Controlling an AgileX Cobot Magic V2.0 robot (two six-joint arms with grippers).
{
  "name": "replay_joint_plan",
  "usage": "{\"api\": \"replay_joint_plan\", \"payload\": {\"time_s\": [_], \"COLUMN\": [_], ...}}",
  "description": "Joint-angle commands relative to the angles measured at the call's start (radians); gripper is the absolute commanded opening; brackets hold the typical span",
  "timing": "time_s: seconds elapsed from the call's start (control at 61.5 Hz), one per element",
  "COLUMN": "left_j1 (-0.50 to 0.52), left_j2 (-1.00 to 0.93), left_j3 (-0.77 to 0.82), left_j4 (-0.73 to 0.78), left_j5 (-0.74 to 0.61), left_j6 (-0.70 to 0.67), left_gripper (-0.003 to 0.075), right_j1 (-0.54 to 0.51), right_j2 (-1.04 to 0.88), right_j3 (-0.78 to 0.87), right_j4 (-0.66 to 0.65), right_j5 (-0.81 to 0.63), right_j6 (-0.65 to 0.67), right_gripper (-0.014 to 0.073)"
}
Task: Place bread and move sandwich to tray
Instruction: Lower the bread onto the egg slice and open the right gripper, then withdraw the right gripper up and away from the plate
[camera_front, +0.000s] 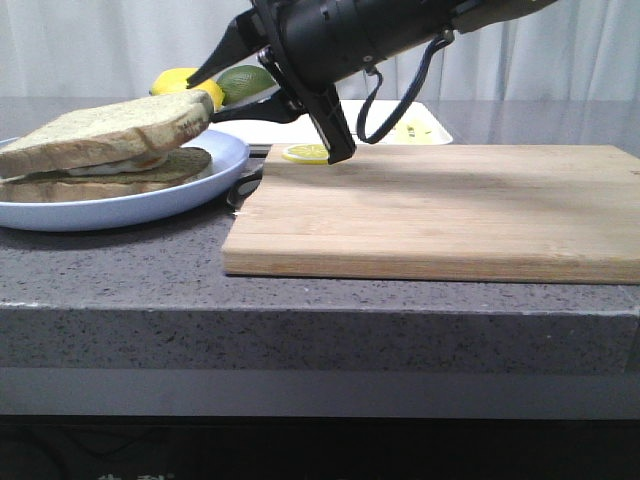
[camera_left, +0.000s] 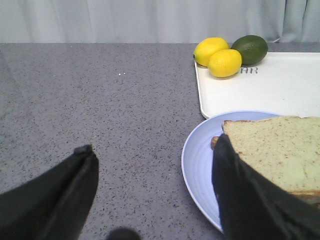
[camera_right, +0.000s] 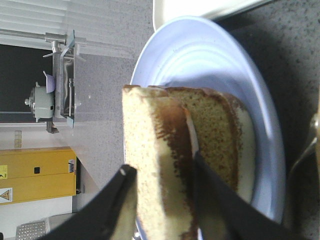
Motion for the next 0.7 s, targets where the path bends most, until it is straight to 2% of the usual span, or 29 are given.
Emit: {"api": "replay_joint_plan", "payload": {"time_s": [0.0,0.228,0.342,0.374,0.439,0.537,0.683], "left_j1": [-0.004,-0.004,-0.004,-0.004,-0.004,-0.004,-0.004], "left_j2": [0.005,0.005,0.005,0.005,0.005,0.005,0.005], "left_j3": [-0.029,-0.029,-0.029,-0.029,-0.029,-0.029,-0.029], "left_j4": [-0.006,-0.006,-0.006,-0.006,-0.006,-0.006,-0.006], "left_j5": [-0.083,-0.083,-0.083,-0.083,-0.083,-0.083,-0.083], "left_j6": [-0.001,-0.001,-0.001,-0.001,-0.001,-0.001,-0.001], "left_gripper": [0.0472,0.0472,0.0472,0.0472,0.0472,0.0472,0.0472], "right_j1": [-0.001,-0.030,-0.077,-0.094,-0.127,-0.173,-0.238], "right_j2": [-0.056,-0.062,-0.076,-0.082,-0.101,-0.133,-0.209], "right_j3": [-0.030,-0.030,-0.030,-0.030,-0.030,-0.030,-0.030], "right_j4": [0.042,0.029,-0.045,-0.069,-0.131,-0.230,-0.418], "right_j5": [0.036,0.037,0.034,0.036,0.054,0.103,0.119], "right_j6": [-0.008,-0.008,-0.008,-0.008,-0.008,-0.008,-0.008], "right_gripper": [0.0379,0.0384,0.0361,0.0324,0.0192,-0.0074,-0.0053]}}
